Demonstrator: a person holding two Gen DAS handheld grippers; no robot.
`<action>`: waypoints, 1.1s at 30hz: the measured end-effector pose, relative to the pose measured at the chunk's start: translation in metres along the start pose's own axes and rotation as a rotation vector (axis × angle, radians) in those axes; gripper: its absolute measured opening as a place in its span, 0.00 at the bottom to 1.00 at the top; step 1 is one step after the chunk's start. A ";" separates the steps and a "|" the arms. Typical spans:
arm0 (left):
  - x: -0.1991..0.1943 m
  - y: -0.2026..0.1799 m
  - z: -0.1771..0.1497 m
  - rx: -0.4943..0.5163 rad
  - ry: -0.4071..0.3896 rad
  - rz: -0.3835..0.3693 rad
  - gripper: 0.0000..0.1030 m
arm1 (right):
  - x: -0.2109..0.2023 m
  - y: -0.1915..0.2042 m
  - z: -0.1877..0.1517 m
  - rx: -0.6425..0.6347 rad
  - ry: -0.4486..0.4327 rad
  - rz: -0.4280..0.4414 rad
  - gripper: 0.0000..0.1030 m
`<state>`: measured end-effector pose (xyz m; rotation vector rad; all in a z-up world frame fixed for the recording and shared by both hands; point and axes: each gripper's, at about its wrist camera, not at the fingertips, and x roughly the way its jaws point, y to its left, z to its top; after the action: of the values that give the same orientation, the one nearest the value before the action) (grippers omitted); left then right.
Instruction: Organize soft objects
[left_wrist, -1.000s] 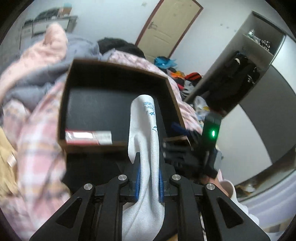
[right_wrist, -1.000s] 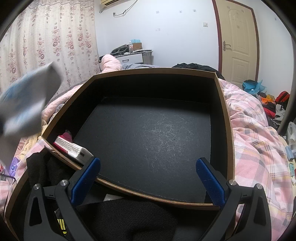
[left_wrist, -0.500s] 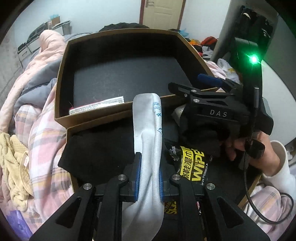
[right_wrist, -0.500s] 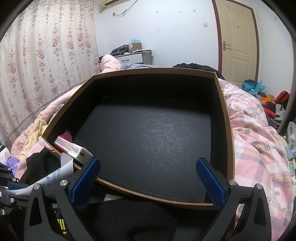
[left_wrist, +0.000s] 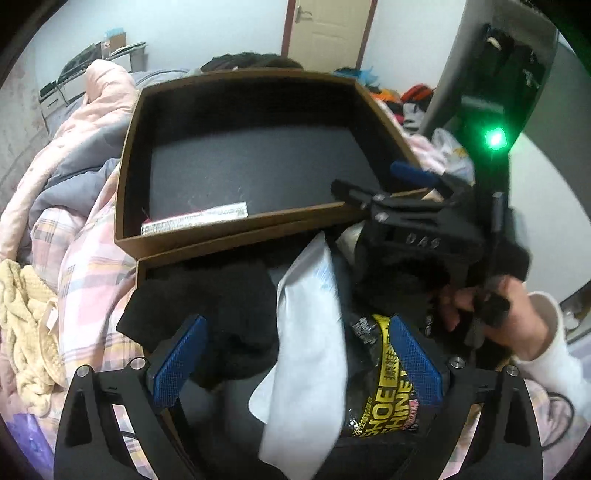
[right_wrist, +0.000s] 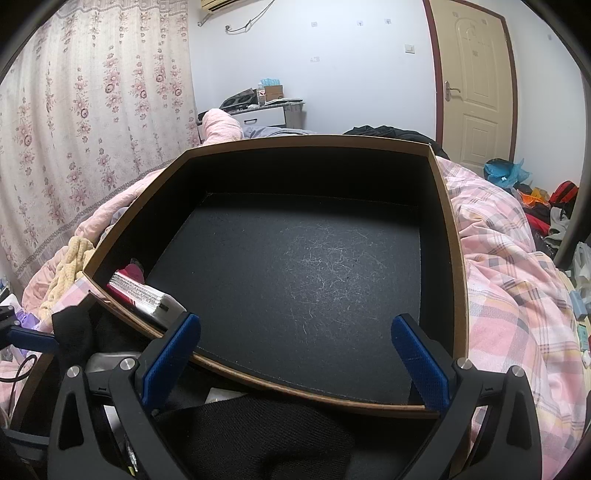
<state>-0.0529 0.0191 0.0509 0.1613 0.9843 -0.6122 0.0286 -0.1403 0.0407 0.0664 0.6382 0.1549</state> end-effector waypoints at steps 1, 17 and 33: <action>-0.004 0.001 0.001 -0.004 -0.012 -0.003 0.95 | 0.000 0.000 0.000 0.000 0.000 0.000 0.99; 0.004 0.049 0.037 -0.211 -0.261 0.167 0.95 | 0.000 0.000 0.000 0.001 -0.002 0.000 0.99; 0.039 0.050 0.032 -0.164 -0.282 0.321 1.00 | 0.001 0.003 0.001 -0.031 0.024 -0.009 0.99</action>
<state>0.0136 0.0315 0.0299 0.0815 0.7114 -0.2491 0.0302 -0.1374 0.0414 0.0323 0.6595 0.1572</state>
